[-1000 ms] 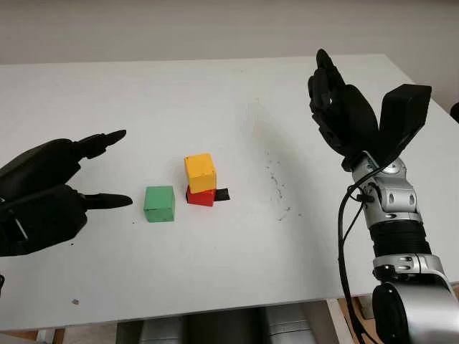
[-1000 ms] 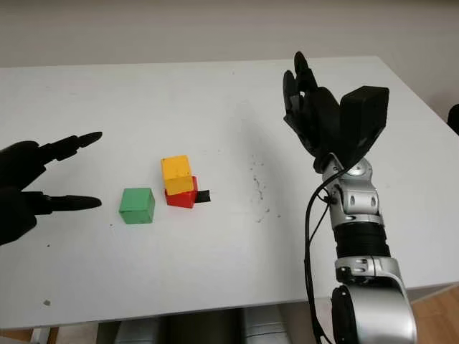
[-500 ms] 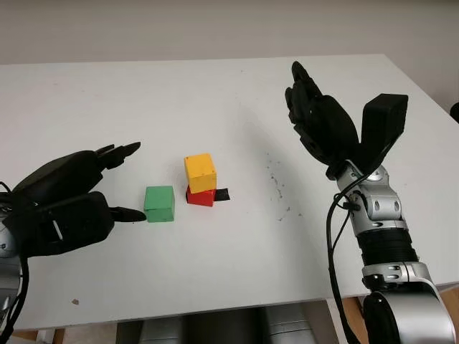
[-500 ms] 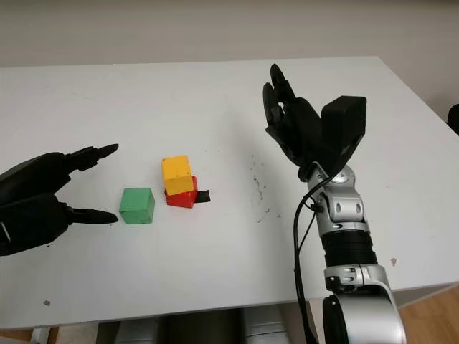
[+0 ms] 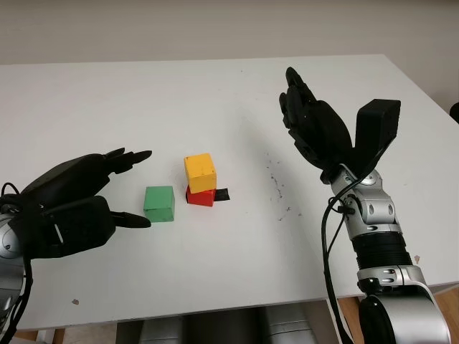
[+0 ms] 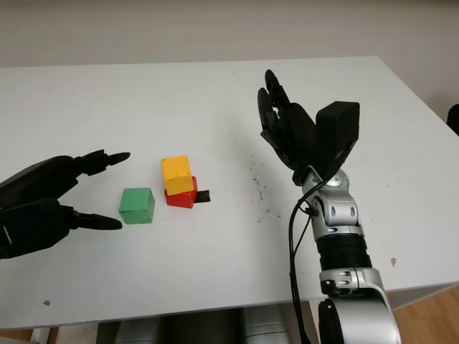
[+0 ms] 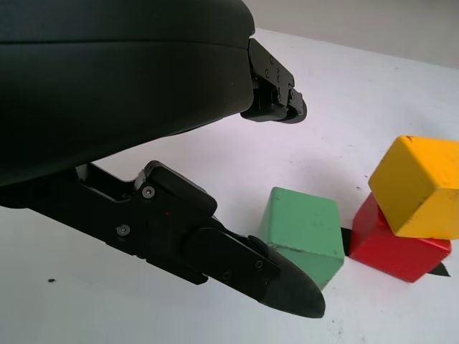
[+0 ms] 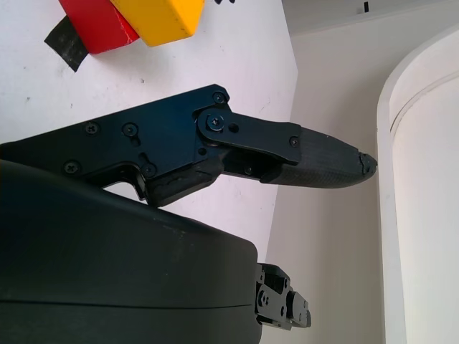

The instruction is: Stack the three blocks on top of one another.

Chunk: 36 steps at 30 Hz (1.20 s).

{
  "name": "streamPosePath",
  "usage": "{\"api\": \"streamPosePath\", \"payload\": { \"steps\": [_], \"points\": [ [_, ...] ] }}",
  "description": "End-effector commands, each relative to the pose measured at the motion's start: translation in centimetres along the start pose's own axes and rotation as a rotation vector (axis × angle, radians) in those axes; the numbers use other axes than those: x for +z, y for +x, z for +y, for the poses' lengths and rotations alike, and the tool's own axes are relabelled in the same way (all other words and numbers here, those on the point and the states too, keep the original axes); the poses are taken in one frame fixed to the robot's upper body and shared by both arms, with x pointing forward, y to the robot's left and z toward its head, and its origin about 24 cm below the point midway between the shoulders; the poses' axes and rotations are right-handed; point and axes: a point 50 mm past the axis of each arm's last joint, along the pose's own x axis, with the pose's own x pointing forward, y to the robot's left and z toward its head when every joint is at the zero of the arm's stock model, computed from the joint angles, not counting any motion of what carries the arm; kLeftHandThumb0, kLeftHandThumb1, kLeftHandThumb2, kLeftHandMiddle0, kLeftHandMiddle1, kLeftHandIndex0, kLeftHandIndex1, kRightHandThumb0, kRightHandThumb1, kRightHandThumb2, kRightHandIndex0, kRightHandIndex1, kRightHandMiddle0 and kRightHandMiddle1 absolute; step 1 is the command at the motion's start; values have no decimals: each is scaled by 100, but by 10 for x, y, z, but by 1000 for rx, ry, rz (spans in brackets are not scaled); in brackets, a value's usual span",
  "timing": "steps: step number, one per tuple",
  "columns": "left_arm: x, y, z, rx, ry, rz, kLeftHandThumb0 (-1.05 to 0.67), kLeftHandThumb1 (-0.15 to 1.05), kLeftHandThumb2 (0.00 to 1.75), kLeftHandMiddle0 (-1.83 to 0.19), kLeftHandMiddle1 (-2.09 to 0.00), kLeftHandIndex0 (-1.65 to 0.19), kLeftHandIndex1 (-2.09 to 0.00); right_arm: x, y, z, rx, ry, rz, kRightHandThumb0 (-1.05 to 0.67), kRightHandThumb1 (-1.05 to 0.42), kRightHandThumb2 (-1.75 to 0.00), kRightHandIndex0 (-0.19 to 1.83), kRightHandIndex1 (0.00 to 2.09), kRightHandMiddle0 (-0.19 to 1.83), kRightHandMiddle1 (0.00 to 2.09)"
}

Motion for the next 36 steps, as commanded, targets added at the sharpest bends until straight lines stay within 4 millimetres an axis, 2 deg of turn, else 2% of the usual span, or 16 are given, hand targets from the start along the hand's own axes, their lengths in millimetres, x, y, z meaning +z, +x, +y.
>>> {"api": "streamPosePath", "payload": {
  "steps": [1, 8, 22, 36],
  "points": [
    [-2, 0, -5, 15, -13, -2, -66, 83, 4, -7, -6, -34, -11, 5, 1, -2, -7, 1, -17, -78, -105, -63, -19, 0, -19, 0],
    [-1, 0, -10, 68, 10, -2, -62, 85, 5, -10, -7, -40, -12, 8, 1, -4, 2, -7, -15, -80, -105, -66, -19, 0, -19, 0],
    [-1, 6, -22, 65, 73, 10, -61, 85, 5, -14, -6, -44, -10, 7, 1, -4, 7, 11, -6, -79, -105, -67, -19, 0, -19, 0],
    [5, 15, -36, 11, 96, 12, -66, 83, 5, -13, -6, -40, -6, 7, -1, -5, 1, 9, -4, -78, -105, -66, -19, 0, -19, 0]
  ]
}}
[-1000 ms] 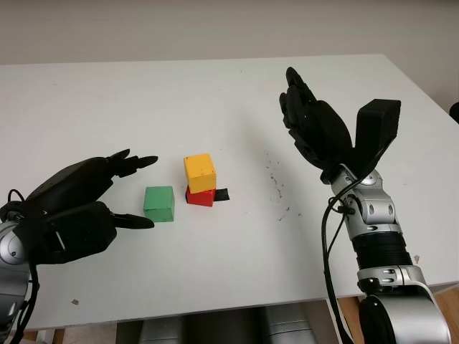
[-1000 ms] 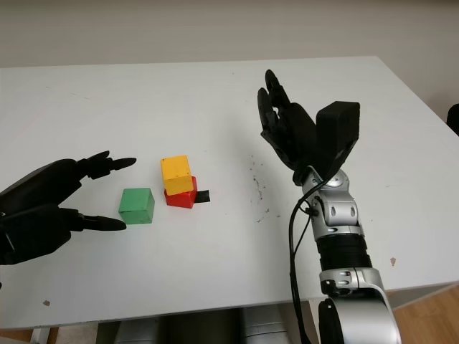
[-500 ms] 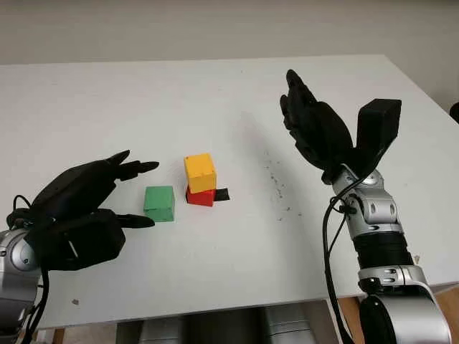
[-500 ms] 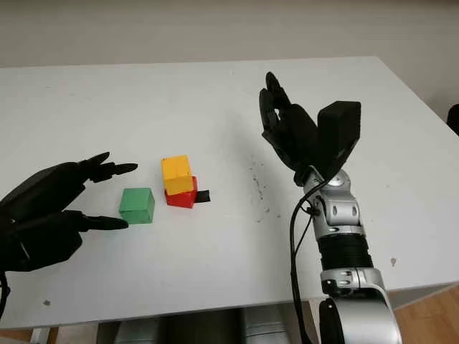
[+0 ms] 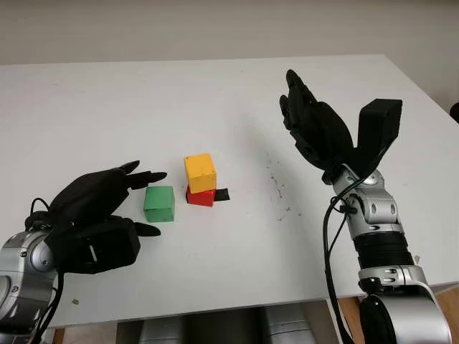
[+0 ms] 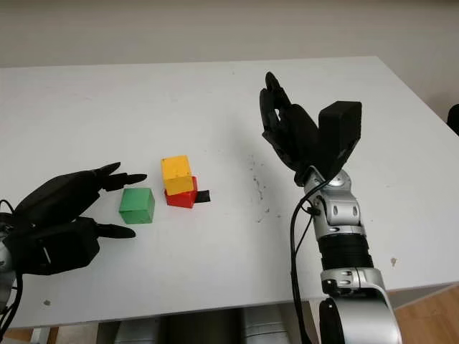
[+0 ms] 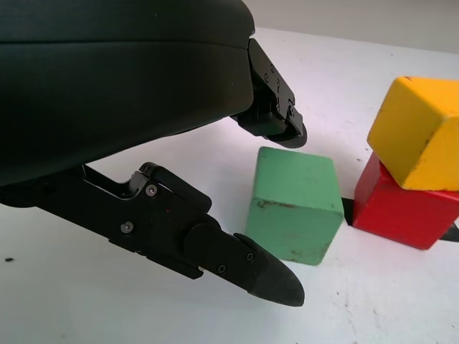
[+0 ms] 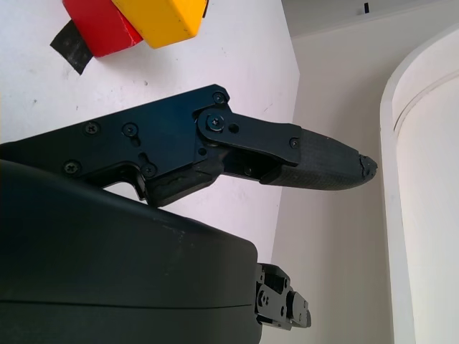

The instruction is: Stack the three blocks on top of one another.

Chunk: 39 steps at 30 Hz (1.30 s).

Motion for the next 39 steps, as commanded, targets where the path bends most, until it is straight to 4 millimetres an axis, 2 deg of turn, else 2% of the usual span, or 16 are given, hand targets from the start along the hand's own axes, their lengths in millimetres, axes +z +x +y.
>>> {"api": "streamPosePath", "payload": {
  "steps": [1, 7, 10, 11, 12, 13, 16, 20, 27, 33, 36, 39],
  "points": [
    [2, 2, -1, 11, -4, -3, -66, 83, 5, -14, -6, -41, -6, 8, 0, -3, -3, -7, -24, -78, -105, -66, -19, 0, -19, 0],
    [-1, 4, -7, 62, -34, -13, -63, 86, 6, -23, -8, -56, -14, 8, 0, -2, -1, -3, -25, -78, -105, -66, -19, 0, -19, 0],
    [-3, 4, -9, 84, -18, -13, -60, 89, 6, -29, -8, -64, -26, 8, 0, -2, -5, 4, -25, -78, -105, -65, -19, 0, -19, 0],
    [-4, 4, -9, 91, -13, -13, -57, 92, 6, -34, -7, -56, -60, 8, 0, -2, -5, 4, -25, -78, -105, -65, -19, 0, -19, 0],
    [-5, 4, -10, 99, -8, -14, -56, 94, 6, -37, -7, -48, -83, 8, 0, -2, -5, 4, -25, -77, -105, -65, -19, 0, -19, 0],
    [-5, 4, -10, 106, -3, -14, -54, 94, 6, -39, -7, -45, -96, 8, 0, -2, -5, 3, -26, -77, -105, -65, -19, 0, -19, 0],
    [-7, 4, -11, 133, 19, -17, -48, 98, 6, -47, -9, -43, -122, 8, 0, -3, -3, 5, -28, -77, -105, -66, -19, 0, -19, 0],
    [-7, 3, -12, 151, 59, -18, -44, 101, 6, -52, -10, -41, -140, 8, -1, -3, -5, 0, -25, -77, -105, -66, -19, 0, -19, 0],
    [-5, 4, -11, 168, 142, -17, -42, 99, 4, -58, -13, -41, -157, 8, -1, -3, -8, 10, -29, -76, -105, -65, -19, 0, -19, 0],
    [-5, 3, -14, 185, 145, -29, -40, 96, 4, -61, -15, -41, -158, 9, -1, -3, -12, 8, -29, -76, -105, -65, -19, 0, -19, 0],
    [-6, 2, -12, 206, 42, -18, -39, 98, 5, -58, -14, -32, -170, 9, -1, -3, -11, 8, -28, -76, -105, -65, -19, 0, -19, 0],
    [-10, 0, -1, 231, -132, 6, -37, 101, 6, -51, -9, -24, -181, 9, -1, -3, -10, 16, -26, -75, -105, -65, -19, 0, -19, 0]
  ]
}}
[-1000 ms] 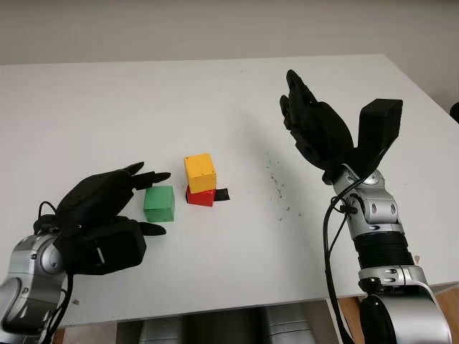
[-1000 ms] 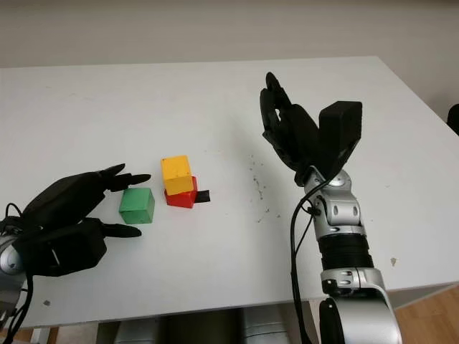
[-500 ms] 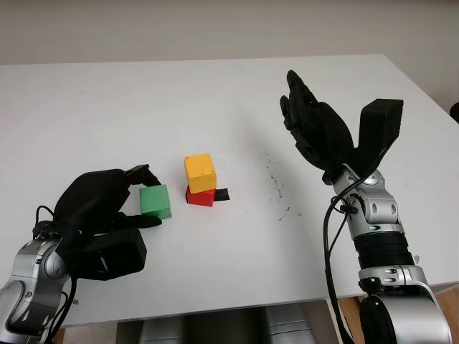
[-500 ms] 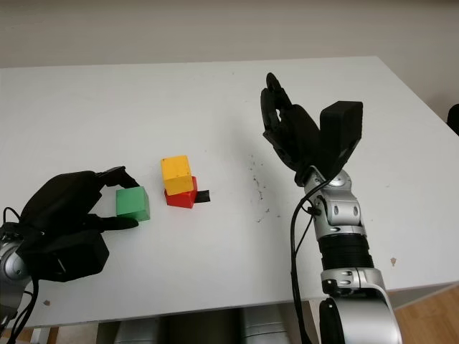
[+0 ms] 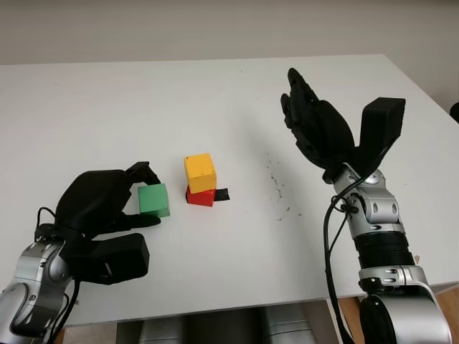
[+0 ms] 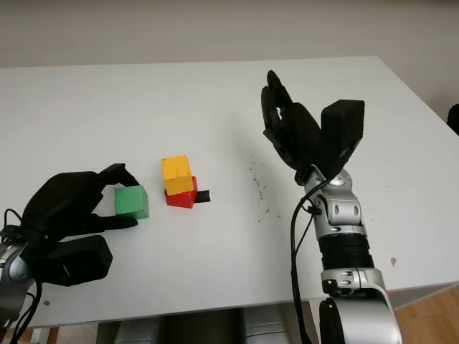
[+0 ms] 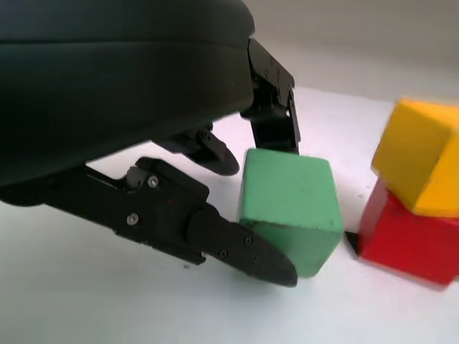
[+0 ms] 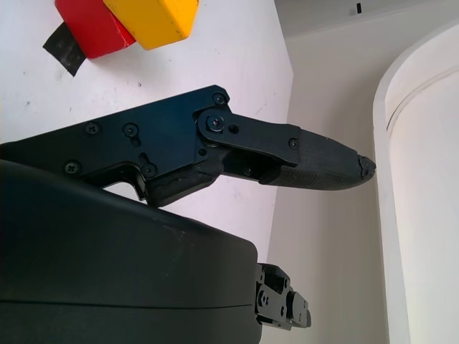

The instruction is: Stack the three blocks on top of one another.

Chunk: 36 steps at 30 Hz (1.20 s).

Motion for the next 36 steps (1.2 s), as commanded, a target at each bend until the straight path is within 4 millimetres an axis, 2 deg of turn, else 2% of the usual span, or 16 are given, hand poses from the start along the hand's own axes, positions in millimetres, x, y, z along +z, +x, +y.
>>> {"api": "streamPosePath", "payload": {
  "steps": [1, 4, 11, 16, 17, 18, 20, 22, 27, 29, 33, 36],
  "points": [
    [1, 0, 16, 42, -72, 11, -37, 101, 6, -49, -8, -23, -182, 6, -1, -3, -6, 0, -17, -75, -105, -65, -19, 0, -19, 0],
    [4, 3, 35, 73, -163, 40, -34, 100, 5, -48, -7, -25, -185, 5, 0, -3, -4, 3, -12, -73, -105, -65, -19, 0, -19, 0],
    [22, 11, 83, 95, -228, 10, -28, 97, 5, -51, -9, -37, -195, 5, 1, 0, -14, -6, -15, -64, -105, -61, -19, 0, -19, 0],
    [33, 16, 102, 86, -221, -20, -29, 98, 5, -52, -11, -31, -199, 4, 2, 1, -6, -3, -17, -63, -105, -60, -19, 0, -19, 0],
    [35, 17, 105, 90, -232, -24, -30, 98, 5, -51, -13, -32, -196, 3, 2, 1, -5, -1, -16, -63, -105, -60, -19, 0, -19, 0],
    [35, 17, 106, 93, -241, -26, -30, 97, 5, -45, -25, -33, -192, 3, 2, 2, -5, 0, -16, -63, -105, -60, -19, 0, -19, 0],
    [38, 19, 109, 99, -287, -29, -30, 97, 5, -25, -63, -35, -186, 3, 3, 2, 2, -10, -15, -62, -105, -61, -19, 0, -19, 0],
    [40, 20, 111, 100, -321, -33, -31, 98, 6, -17, -77, -36, -181, 3, 2, 2, 11, -21, -15, -62, -105, -62, -19, 0, -19, 0],
    [52, 28, 115, 65, -342, -55, -35, 99, 6, -10, -83, -32, -185, 4, 3, 1, 14, -19, -18, -62, -105, -61, -19, 0, -19, 0],
    [59, 33, 117, 37, -342, -57, -37, 99, 5, -15, -76, -32, -190, 4, 4, 2, 11, -9, -13, -61, -105, -56, -19, 0, -19, 0],
    [71, 42, 118, -8, -356, -53, -38, 99, 6, -21, -66, -37, -176, 4, 5, 3, 10, -3, -4, -60, -105, -52, -19, 0, -19, 0],
    [77, 48, 117, -48, -379, -37, -38, 100, 6, -23, -62, -41, -173, 2, 4, 4, 17, -1, -4, -61, -105, -52, -19, 0, -19, 0]
  ]
}}
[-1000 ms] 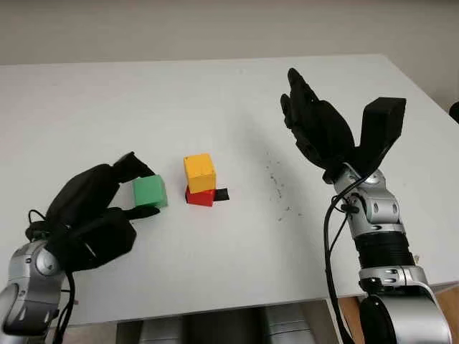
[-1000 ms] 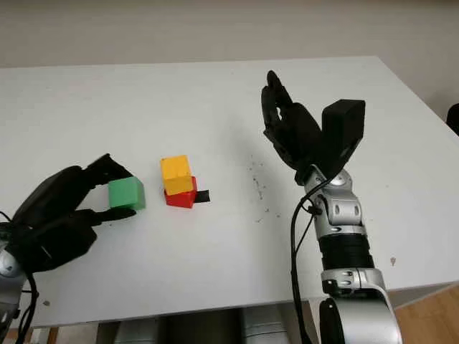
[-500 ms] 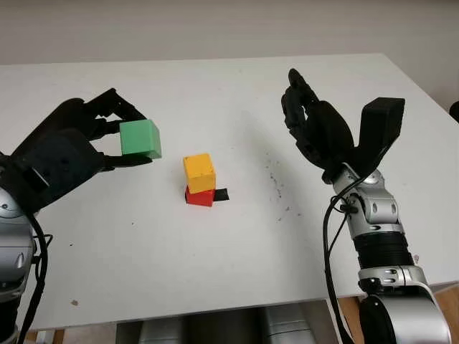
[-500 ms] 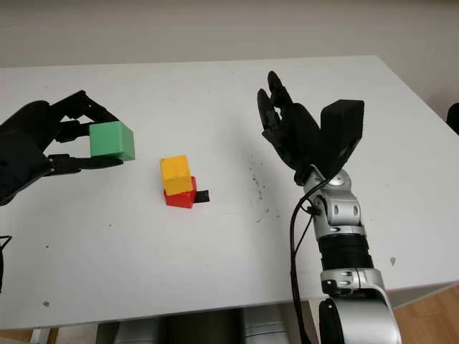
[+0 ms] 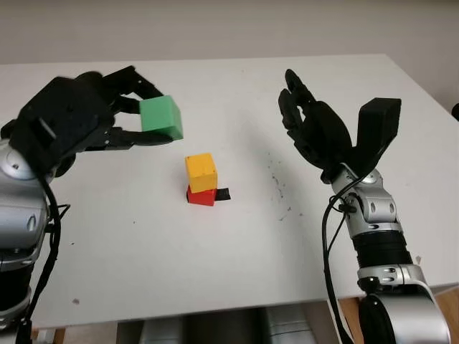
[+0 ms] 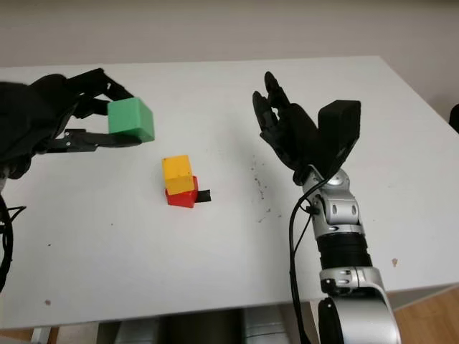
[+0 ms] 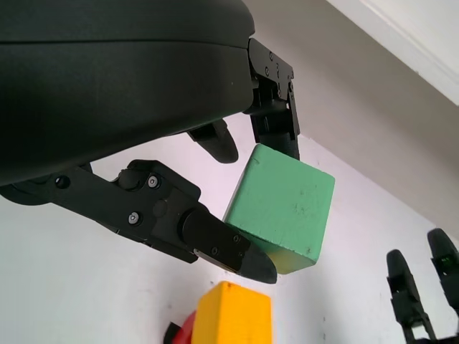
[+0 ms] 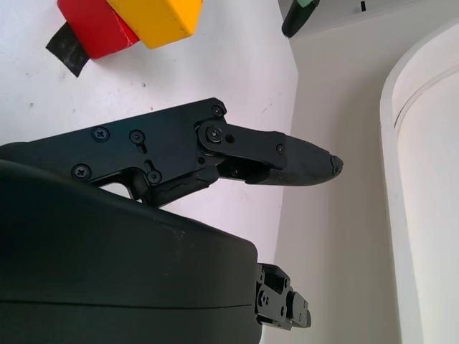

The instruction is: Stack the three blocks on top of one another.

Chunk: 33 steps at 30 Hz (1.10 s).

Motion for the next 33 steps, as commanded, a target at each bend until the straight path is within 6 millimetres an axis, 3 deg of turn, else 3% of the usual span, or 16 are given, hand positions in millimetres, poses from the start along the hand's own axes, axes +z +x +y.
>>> {"api": "streamPosePath", "payload": {
  "steps": [1, 7, 15, 19, 33],
  "points": [
    [10, 5, 2, -14, 2, -8, -37, 99, 5, -24, -61, -42, -172, 6, 2, 2, 8, -1, -22, -61, -105, -52, -19, 0, -19, 0],
    [24, 15, -8, -78, 34, 17, -34, 97, 5, -32, -39, -42, -172, 5, 1, 3, 9, -6, -31, -62, -105, -59, -19, 0, -19, 0],
    [25, 20, -19, -116, 34, 41, -38, 98, 5, -32, -35, -48, -170, 4, -1, 2, 8, -11, -30, -63, -105, -61, -19, 0, -19, 0],
    [25, 19, -22, -137, 34, 82, -36, 97, 5, -36, -26, -44, -183, 4, -1, 1, -4, -8, -28, -63, -105, -61, -19, 0, -19, 0],
    [24, 14, -27, -197, 3, 95, -33, 98, 6, -37, -32, -40, -179, 4, -1, 3, -1, -11, -22, -62, -105, -63, -19, 0, -19, 0]
  ]
}}
